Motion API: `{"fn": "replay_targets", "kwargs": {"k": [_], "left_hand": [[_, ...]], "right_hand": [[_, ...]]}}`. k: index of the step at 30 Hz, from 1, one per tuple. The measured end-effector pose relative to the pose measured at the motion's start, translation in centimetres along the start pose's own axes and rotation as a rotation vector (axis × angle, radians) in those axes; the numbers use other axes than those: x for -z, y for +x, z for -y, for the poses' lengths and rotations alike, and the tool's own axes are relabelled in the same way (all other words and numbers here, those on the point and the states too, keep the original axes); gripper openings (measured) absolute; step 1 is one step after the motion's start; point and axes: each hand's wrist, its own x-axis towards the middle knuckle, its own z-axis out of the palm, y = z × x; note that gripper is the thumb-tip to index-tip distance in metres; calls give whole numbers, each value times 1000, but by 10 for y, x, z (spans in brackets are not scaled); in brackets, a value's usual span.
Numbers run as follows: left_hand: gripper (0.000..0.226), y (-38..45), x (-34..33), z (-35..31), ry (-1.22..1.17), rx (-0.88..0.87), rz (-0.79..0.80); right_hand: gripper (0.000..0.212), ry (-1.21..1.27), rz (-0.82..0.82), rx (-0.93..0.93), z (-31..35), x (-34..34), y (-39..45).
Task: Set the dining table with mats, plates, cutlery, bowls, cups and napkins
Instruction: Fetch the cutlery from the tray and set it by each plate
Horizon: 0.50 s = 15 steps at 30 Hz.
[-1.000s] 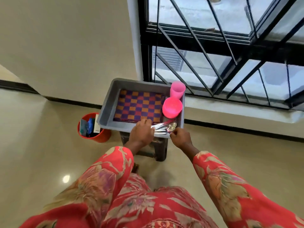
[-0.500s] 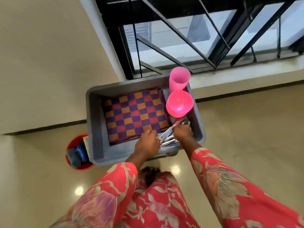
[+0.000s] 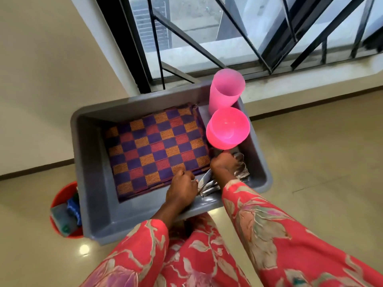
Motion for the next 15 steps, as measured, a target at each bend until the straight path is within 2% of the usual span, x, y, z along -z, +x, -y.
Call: {"fn": "replay_targets", "kwargs": {"k": [6, 15], "left_hand": [[21, 3, 4, 5, -65, -27, -40], [14, 0, 13, 5, -127, -11, -48]], "right_hand": [[34, 190, 13, -50, 6, -4, 4], [36, 236, 67, -118, -3, -5, -4]]}}
